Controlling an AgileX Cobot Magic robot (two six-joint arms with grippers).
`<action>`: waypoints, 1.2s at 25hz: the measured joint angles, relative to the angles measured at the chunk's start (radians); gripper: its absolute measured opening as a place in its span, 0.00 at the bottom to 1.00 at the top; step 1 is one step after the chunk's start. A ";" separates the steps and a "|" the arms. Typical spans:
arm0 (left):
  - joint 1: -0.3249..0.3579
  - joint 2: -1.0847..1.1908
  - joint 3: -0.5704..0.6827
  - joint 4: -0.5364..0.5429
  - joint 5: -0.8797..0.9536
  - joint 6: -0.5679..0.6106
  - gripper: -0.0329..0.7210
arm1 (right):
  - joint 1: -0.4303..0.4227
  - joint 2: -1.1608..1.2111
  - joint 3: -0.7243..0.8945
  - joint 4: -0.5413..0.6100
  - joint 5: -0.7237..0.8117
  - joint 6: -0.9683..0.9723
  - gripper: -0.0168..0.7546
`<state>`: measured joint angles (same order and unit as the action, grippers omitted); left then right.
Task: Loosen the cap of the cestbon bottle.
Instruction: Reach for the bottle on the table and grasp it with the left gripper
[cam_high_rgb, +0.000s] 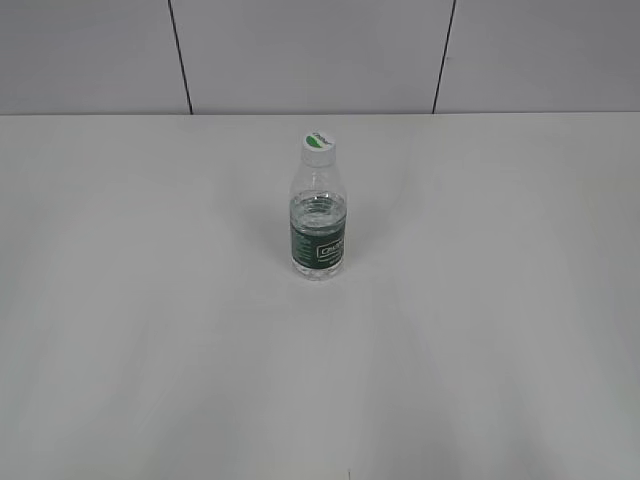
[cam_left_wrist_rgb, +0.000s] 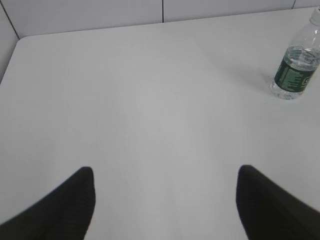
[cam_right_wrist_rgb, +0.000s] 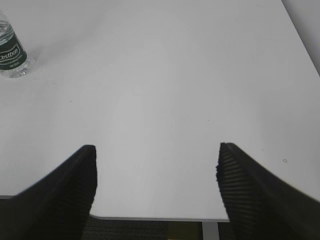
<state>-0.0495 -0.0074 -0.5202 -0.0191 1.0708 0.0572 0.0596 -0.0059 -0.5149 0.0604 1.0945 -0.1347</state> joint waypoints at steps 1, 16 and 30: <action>0.000 0.000 0.000 0.001 0.000 0.000 0.74 | 0.000 0.000 0.000 0.000 0.000 0.000 0.76; 0.000 0.000 0.000 0.024 0.000 0.000 0.74 | 0.000 0.000 0.000 0.000 0.000 0.000 0.76; 0.000 0.012 0.031 0.026 -0.423 0.000 0.74 | 0.000 0.000 0.000 0.000 0.000 0.000 0.76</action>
<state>-0.0495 0.0049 -0.4891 0.0070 0.6476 0.0572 0.0596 -0.0059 -0.5149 0.0604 1.0945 -0.1347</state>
